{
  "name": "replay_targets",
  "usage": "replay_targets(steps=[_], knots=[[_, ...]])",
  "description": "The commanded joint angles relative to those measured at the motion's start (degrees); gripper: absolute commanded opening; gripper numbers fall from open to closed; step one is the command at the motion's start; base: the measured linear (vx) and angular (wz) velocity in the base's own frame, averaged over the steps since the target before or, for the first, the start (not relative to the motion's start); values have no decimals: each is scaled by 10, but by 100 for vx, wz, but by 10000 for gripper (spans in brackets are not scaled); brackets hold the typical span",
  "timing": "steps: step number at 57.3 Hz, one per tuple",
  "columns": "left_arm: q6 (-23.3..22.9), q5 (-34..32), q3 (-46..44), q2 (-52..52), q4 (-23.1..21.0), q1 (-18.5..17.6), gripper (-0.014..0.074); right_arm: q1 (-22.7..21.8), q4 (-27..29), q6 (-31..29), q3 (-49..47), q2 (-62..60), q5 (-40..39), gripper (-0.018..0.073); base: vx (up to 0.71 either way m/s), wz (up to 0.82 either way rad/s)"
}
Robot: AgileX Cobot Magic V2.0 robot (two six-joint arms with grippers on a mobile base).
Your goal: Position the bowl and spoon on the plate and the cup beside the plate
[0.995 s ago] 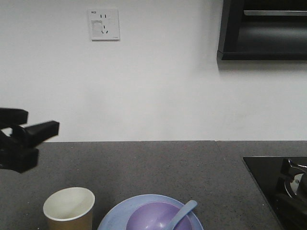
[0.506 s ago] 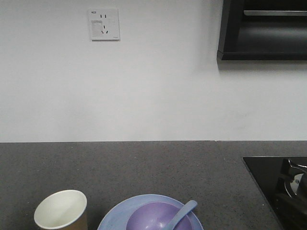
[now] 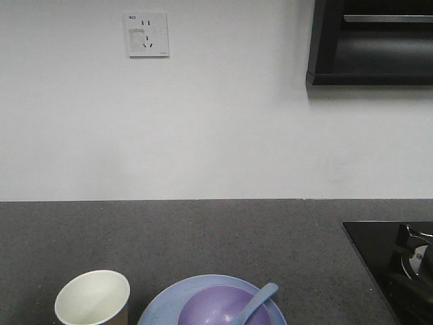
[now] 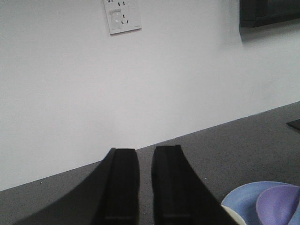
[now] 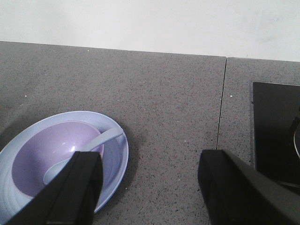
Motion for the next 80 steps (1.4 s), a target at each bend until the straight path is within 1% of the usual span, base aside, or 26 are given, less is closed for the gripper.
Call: replay_targets(steps=[1, 6, 10, 14, 16, 21, 24, 28, 34, 44, 48, 56, 60, 63, 71, 76, 80], knots=[[1, -42, -13, 4, 9, -2, 225, -4, -1, -4, -16, -3, -49, 508, 0, 0], [12, -40, -13, 5, 25, -2, 225, -4, -1, -4, -16, -3, -49, 508, 0, 0], [14, -40, -13, 4, 48, -2, 208, -4, -1, -4, -16, -3, -49, 508, 0, 0], [13, -43, -13, 3, 80, -2, 154, -4, -1, -4, -16, -3, -49, 508, 0, 0], [13, -43, -13, 3, 94, -2, 106, -4, -1, -4, -16, -3, -49, 508, 0, 0], [13, -43, -9, 3, 107, -2, -6, -4, -1, -4, -16, -3, -49, 508, 0, 0], [14, -43, -1, -1, 114, 1, -8, -4, -1, -4, -16, -3, -49, 508, 0, 0], [12, -44, 14, -12, 115, 18, -8, -4, -1, -4, -16, -3, -49, 508, 0, 0], [12, -55, 47, -43, 95, 57, -7, -4, -1, -4, -16, -3, -49, 508, 0, 0], [15, -100, 130, -111, 22, 142, -7, -4, -1, -4, -16, -3, -49, 508, 0, 0], [19, -117, 178, -145, -5, 177, -7, -4, -1, -4, -16, -3, -49, 508, 0, 0], [19, -149, 274, -200, -62, 222, -7, -4, -1, -4, -16, -3, -49, 508, 0, 0], [19, -173, 322, -228, -74, 233, -7, -4, -1, -4, -16, -3, -49, 508, 0, 0], [19, -194, 359, -247, -74, 238, -7, -4, -1, -4, -16, -3, -49, 508, 0, 0], [18, -270, 458, -294, -76, 239, -7, -4, -1, -4, -16, -3, -49, 508, 0, 0], [17, -324, 515, -319, -104, 240, -7, -4, -1, -4, -16, -3, -49, 508, 0, 0], [18, -358, 544, -333, -129, 240, -7, -4, -1, -4, -16, -3, -49, 508, 0, 0]])
